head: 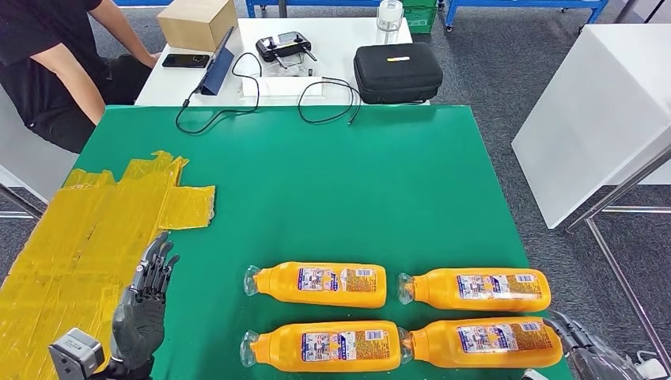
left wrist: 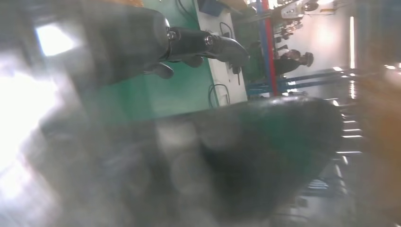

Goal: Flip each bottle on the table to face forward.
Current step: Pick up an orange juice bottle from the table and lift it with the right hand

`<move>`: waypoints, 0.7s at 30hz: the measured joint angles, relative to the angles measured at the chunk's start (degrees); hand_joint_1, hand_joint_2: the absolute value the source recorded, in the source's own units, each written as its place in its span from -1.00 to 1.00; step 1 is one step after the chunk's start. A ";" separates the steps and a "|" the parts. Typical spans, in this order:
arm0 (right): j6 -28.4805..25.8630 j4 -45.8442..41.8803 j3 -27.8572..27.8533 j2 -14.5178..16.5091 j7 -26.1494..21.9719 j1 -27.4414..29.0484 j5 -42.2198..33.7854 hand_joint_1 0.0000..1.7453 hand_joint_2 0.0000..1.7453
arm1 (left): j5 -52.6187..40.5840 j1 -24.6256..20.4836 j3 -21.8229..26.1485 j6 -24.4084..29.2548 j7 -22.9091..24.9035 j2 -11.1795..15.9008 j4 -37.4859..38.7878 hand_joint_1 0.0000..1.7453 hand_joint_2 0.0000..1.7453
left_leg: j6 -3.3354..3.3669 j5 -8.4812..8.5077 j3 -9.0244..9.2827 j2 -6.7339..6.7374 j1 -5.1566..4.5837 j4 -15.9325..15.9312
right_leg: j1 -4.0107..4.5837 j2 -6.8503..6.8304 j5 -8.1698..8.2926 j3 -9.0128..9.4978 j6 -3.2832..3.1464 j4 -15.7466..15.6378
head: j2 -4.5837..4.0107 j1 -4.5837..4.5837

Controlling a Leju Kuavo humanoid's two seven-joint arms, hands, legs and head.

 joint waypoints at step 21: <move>4.37 0.79 -0.80 2.55 -2.31 -2.78 2.61 -1.00 1.00 | 0.24 -0.07 -0.13 0.08 0.37 0.27 0.03 -1.00 -1.00 | 0.00 0.00 0.00 0.00 0.00 0.00 | 0.00 0.00 0.00 0.01 0.00 0.00 | 0.00 0.01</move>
